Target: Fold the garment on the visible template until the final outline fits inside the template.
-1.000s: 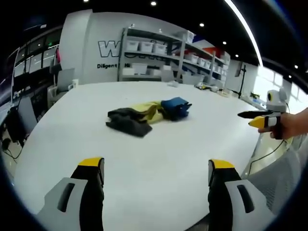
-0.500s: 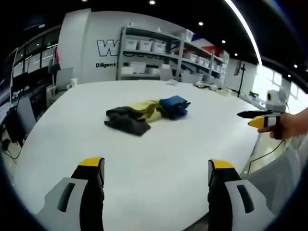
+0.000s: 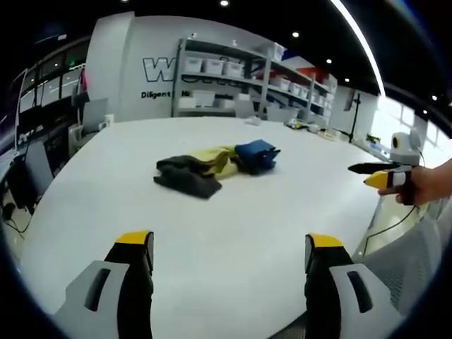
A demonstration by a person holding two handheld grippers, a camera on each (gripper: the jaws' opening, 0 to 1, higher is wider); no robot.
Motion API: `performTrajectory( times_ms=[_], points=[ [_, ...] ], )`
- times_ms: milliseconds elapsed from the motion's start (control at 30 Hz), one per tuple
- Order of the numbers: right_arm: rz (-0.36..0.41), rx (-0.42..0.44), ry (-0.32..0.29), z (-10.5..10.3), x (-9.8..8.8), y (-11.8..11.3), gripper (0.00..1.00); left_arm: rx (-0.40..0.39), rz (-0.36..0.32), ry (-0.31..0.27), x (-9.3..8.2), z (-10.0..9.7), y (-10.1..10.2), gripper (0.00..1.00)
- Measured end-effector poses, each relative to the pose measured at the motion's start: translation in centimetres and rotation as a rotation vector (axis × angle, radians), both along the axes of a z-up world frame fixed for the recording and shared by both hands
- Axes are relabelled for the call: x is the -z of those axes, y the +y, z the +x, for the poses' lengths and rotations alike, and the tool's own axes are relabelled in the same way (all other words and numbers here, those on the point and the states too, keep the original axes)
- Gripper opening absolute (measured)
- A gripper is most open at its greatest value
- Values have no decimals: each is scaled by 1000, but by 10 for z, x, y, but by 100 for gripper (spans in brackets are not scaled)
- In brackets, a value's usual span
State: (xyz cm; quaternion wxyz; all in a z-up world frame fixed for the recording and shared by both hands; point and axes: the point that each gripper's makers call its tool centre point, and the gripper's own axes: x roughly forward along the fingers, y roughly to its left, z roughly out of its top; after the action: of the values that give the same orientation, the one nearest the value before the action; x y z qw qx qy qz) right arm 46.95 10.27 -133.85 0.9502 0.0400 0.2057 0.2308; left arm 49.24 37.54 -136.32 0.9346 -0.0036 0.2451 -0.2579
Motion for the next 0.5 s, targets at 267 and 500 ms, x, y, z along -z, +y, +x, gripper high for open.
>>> performTrajectory(
  times_ms=[267, 500],
  points=[
    [0, 6, -2, -1, 0, -2, 90, 2, 1, 4, 1, 0, 0, 88],
    [0, 4, 1, -2, 1, -1, 90, 8, 5, 4, 1, -1, -2, 88]
  ],
)
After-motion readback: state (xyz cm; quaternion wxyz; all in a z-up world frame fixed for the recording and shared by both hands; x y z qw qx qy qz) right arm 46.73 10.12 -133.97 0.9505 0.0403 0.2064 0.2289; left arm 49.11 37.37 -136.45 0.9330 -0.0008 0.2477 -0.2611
